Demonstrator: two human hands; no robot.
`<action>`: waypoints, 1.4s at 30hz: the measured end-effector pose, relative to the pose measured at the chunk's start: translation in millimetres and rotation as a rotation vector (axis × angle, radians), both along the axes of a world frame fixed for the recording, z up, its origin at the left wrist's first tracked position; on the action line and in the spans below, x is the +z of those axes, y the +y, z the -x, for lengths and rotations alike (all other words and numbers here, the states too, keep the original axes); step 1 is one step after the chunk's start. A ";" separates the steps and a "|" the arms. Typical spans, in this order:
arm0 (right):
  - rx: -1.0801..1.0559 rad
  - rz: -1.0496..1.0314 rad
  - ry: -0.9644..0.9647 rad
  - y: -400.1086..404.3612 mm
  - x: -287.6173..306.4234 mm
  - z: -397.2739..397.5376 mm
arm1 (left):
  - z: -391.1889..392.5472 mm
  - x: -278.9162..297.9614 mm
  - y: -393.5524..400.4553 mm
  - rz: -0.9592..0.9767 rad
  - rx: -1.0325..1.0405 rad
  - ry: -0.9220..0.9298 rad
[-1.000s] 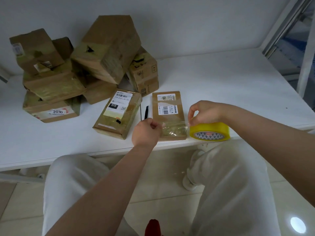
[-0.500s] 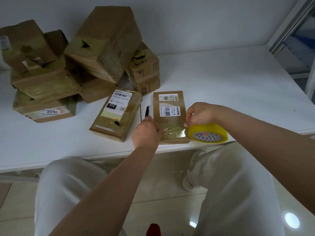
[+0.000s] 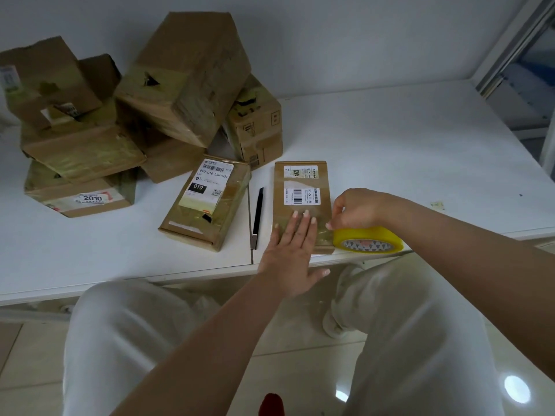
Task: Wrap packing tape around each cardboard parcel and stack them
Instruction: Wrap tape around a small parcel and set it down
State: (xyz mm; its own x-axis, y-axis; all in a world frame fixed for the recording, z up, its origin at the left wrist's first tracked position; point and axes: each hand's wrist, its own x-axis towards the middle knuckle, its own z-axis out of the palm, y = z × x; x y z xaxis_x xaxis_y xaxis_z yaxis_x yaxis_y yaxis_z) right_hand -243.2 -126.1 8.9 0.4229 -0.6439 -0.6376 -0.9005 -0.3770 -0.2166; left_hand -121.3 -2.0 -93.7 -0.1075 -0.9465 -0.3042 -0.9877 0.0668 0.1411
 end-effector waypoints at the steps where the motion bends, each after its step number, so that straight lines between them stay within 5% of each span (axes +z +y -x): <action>1: 0.031 0.018 0.043 1.7 -0.7 -2.3 | -0.1 1.2 -0.4 -0.011 0.001 -0.009; 7: 0.174 0.072 0.326 0.3 6.2 -7.2 | 0.2 6.6 -3.0 -0.063 -0.011 -0.014; 12: 0.116 0.002 0.176 -5.6 7.8 -7.1 | -2.1 7.3 -4.4 -0.070 -0.016 0.031; 15: 0.065 -0.005 0.090 -5.0 7.7 -5.9 | -8.5 15.5 -4.6 -0.032 0.064 0.327; 18: 0.038 -0.015 0.059 -2.1 6.3 -1.6 | -24.0 25.4 -5.6 0.272 0.426 0.708; 21: 0.041 -0.010 0.055 -0.2 9.0 1.0 | -47.8 20.3 -19.0 0.369 0.741 0.510; 28: 0.054 -0.026 0.028 -1.2 7.7 3.0 | -53.9 1.0 -46.2 0.149 0.789 0.139; 35: 0.053 -0.036 0.006 1.4 -0.4 6.9 | -64.7 2.7 -43.6 0.048 0.906 0.384; 42: -0.036 0.001 -0.069 2.5 -7.4 12.1 | -64.2 41.5 -4.3 0.120 0.771 0.618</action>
State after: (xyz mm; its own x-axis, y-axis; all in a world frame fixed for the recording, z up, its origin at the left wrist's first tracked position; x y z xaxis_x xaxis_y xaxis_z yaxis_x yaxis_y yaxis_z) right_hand -255.2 -123.6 1.5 0.4427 -0.6601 -0.6069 -0.8963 -0.3450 -0.2786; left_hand -57.1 -6.3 -52.2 0.4429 -0.8449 -0.3000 -0.5223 -0.5152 0.6796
